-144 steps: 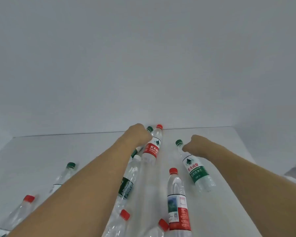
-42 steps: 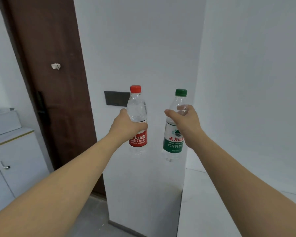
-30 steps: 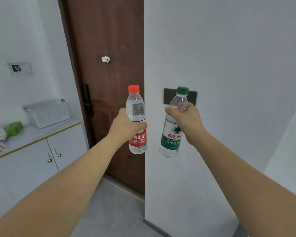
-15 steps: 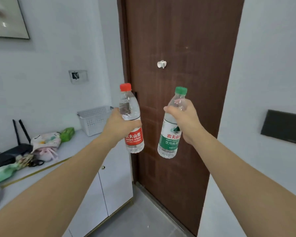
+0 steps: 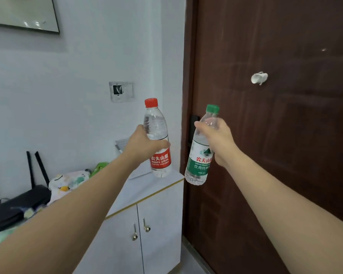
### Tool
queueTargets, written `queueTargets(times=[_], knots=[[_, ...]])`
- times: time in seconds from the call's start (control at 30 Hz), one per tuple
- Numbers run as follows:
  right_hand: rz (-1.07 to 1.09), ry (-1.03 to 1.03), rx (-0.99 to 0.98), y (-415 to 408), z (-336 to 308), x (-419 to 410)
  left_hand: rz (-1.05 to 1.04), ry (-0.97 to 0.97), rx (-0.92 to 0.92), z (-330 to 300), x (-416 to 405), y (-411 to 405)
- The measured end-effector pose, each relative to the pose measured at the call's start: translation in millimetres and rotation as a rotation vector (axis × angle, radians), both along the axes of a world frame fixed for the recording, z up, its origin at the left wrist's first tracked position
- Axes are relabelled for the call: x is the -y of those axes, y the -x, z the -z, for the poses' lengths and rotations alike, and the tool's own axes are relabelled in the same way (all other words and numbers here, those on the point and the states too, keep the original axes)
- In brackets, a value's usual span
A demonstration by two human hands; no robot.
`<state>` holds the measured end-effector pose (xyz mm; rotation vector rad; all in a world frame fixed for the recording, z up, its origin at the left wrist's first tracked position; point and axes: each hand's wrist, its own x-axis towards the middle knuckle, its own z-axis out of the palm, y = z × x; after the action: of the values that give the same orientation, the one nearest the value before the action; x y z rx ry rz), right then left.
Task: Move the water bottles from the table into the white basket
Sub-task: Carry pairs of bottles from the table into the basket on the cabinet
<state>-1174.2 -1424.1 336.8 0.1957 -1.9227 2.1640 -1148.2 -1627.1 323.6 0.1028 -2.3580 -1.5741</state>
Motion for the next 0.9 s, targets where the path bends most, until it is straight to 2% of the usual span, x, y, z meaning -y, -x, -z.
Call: queueTargets(times=[0.23,0.43,0.67,0.9], knots=[[-0.022,0.131,0.006,126.7,-4.6,76.2,-0.039,-0.038,-0.023,-12.9,81.6,121.5],[-0.138,-0.022,0.019,247.3,10.3,135.6,-0.148,-0.051,-0.002,16.6,125.5,226.4],[-0.219,-0.022,0.043,389.2,34.3,185.0,-0.232,-0.028,0.05,50.7,157.6,342.7],[-0.185,-0.192,0.05,479.5,110.6,225.0,-0.215,-0.017,0.201,122.9,162.8,425.9]])
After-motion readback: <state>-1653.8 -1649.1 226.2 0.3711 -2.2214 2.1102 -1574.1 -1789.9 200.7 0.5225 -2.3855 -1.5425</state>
